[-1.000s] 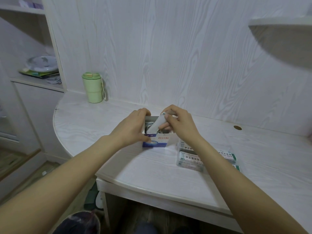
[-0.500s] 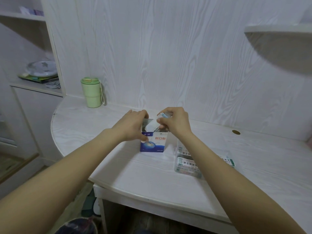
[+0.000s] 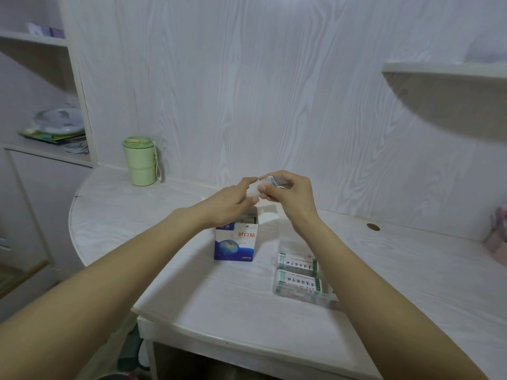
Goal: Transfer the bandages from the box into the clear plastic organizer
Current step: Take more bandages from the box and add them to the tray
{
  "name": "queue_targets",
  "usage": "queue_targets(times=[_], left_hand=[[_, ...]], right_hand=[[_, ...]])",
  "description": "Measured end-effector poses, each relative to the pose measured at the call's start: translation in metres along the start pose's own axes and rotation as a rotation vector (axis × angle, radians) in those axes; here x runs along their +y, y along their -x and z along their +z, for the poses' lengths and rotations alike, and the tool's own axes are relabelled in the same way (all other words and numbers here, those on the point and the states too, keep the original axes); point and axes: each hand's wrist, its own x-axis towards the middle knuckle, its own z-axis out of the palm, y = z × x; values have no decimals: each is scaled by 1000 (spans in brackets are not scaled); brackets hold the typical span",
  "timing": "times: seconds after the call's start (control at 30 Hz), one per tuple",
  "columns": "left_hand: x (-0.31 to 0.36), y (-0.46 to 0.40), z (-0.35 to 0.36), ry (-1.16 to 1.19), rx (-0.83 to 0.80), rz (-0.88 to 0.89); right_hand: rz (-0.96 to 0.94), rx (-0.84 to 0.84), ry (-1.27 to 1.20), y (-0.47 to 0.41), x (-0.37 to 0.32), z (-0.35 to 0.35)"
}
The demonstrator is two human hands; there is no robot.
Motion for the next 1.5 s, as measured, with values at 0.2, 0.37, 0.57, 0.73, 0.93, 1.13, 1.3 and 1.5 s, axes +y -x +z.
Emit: queue_targets(times=[0.2, 0.37, 0.57, 0.73, 0.93, 1.13, 1.3, 1.5], left_hand=[[20, -11, 1, 217, -19, 55], [42, -10, 14, 421, -124, 79], [60, -11, 43, 691, -186, -43], [70, -20, 67, 715, -117, -114], [80, -27, 87, 689, -60, -101], [84, -32, 93, 716, 23, -124], [87, -35, 95, 716, 64, -172], [83, -34, 99, 671, 67, -231]], right_hand=[[23, 15, -110, 6, -10, -24], [63, 20, -49, 19, -13, -51], [107, 61, -119, 32, 0, -84], [147, 76, -142, 36, 15, -110], [190, 91, -92, 41, 26, -129], [207, 131, -206, 43, 33, -153], [257, 98, -301, 45, 42, -165], [272, 24, 34, 44, 57, -173]])
